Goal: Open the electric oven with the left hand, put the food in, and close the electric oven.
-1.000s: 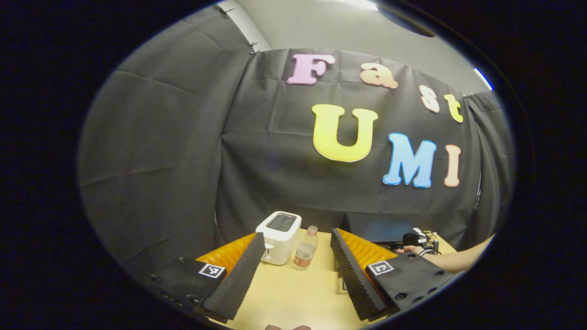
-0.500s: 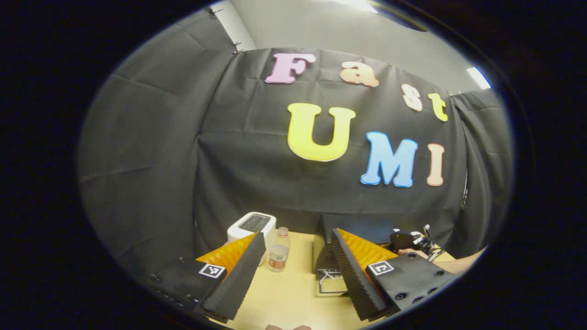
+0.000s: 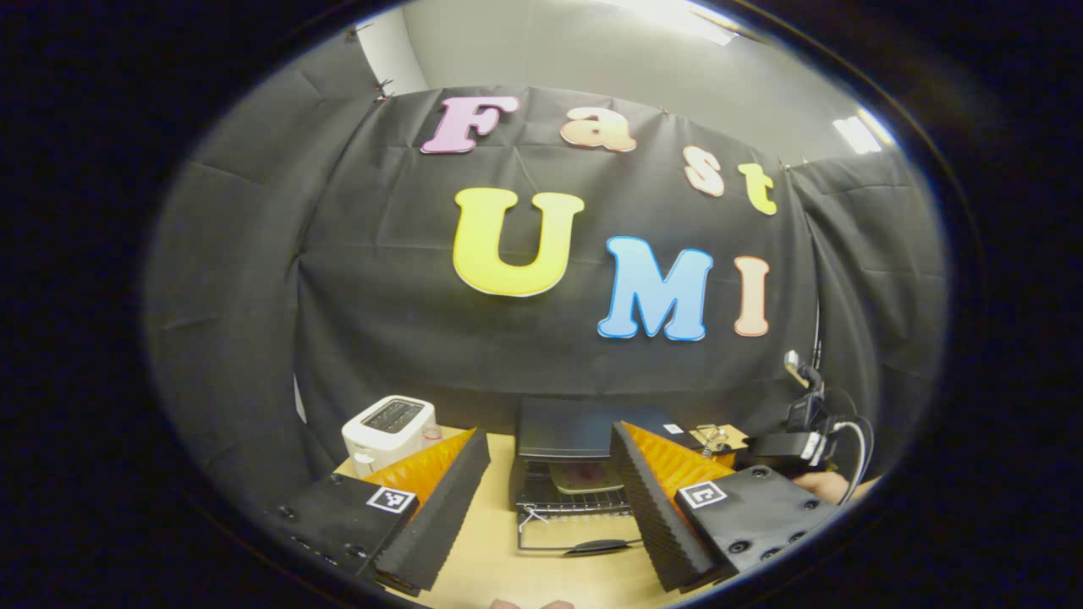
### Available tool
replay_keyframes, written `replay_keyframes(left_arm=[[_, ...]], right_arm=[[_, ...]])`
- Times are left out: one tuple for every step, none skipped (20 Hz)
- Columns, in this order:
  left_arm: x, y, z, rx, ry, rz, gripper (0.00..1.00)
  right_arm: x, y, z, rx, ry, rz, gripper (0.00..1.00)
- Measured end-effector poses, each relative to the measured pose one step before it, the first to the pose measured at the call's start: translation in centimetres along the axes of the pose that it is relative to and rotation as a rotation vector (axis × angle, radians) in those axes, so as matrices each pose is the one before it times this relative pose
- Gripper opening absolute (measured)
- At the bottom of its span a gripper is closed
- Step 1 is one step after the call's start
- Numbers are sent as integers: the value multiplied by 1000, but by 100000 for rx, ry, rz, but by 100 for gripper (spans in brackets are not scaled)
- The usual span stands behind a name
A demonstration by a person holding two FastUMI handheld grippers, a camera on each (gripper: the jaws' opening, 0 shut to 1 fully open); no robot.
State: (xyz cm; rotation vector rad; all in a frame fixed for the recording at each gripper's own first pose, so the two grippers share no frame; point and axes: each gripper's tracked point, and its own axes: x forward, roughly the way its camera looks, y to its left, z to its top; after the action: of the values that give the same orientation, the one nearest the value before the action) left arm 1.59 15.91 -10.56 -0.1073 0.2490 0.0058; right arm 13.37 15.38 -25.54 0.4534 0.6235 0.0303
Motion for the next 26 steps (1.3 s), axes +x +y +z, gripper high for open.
replay_keyframes(left_arm=[[132, -755, -54, 650, 339, -333, 98], [48, -786, -52, 413, 349, -501, 97], [78, -783, 42, 389, -99, 58, 93], [2, -621, 160, 325, -217, 174, 100], [36, -701, 120, 335, -85, 73, 100], [138, -709, 100, 467, 38, -48, 97], [92, -750, 12, 448, 230, -452, 97], [41, -815, 34, 174, -19, -683, 100], [-7, -650, 236, 238, -107, -120, 100], [162, -402, 150, 95, -181, -11, 100], [43, -464, 362, -5, -477, 50, 100], [-15, -340, 500, -14, -608, 281, 100], [21, -305, 360, 156, -536, 207, 100], [-4, -211, 394, 273, -510, 335, 100], [115, -271, 437, 433, -425, 121, 100], [142, -216, 112, 358, -207, 76, 100], [170, -177, 133, 248, 162, 97, 100], [293, -206, -164, -24, 293, 9, 100], [218, -172, -118, -271, 538, -77, 100], [150, -121, -380, -175, 833, 83, 100], [220, -48, -444, -191, 1372, 13, 100], [377, -164, -722, -69, 1729, -6, 100], [326, -31, -759, 325, 2871, 272, 100], [322, -258, -937, -4, 2844, -686, 100], [469, -388, -932, -245, 3369, -950, 100], [427, -156, -1154, -428, 3739, -579, 100]], right_arm=[[-1331, -677, 1350, -5435, -3873, 1270, 77], [-1354, -809, 1417, -5233, -4309, -47, 92], [-1206, -765, 1630, -4084, -5418, -120, 92], [-1390, -637, 1894, -2471, -5831, -11, 92], [-1350, -401, 1958, -1511, -6000, 814, 92], [-1113, -534, 1979, -2418, -5763, 68, 92], [-1169, -618, 1927, -3681, -5694, -317, 92], [-1093, -561, 1679, -4654, -4489, -671, 91], [-1044, -291, 1477, -4518, -3322, 903, 92], [-784, -156, 1156, -3578, -2671, 1183, 91], [-588, 47, 826, -2392, -2111, 967, 91], [-609, -128, 735, -1651, -1477, 1078, 92], [-548, -136, 541, -1181, -1227, 890, 91], [-349, -79, 476, -281, -1023, 826, 92], [-152, -255, 126, 726, -647, 456, 92], [-227, -193, 274, 2253, -787, 226, 92], [-66, -314, 126, 2393, -587, -577, 92], [-64, -603, 198, 1226, -290, -1744, 92], [88, -592, -164, 537, -354, -1294, 92], [93, -426, 158, 73, -570, -1037, 92], [31, -345, 140, -282, -183, -343, 92], [-98, -255, 20, -450, 281, 19, 92], [-53, -243, -56, -557, 242, -63, 92], [-14, -83, -26, -276, 133, 290, 92], [-71, -43, -15, -371, 81, 161, 92], [-75, -12, -55, -400, 63, 319, 92]])
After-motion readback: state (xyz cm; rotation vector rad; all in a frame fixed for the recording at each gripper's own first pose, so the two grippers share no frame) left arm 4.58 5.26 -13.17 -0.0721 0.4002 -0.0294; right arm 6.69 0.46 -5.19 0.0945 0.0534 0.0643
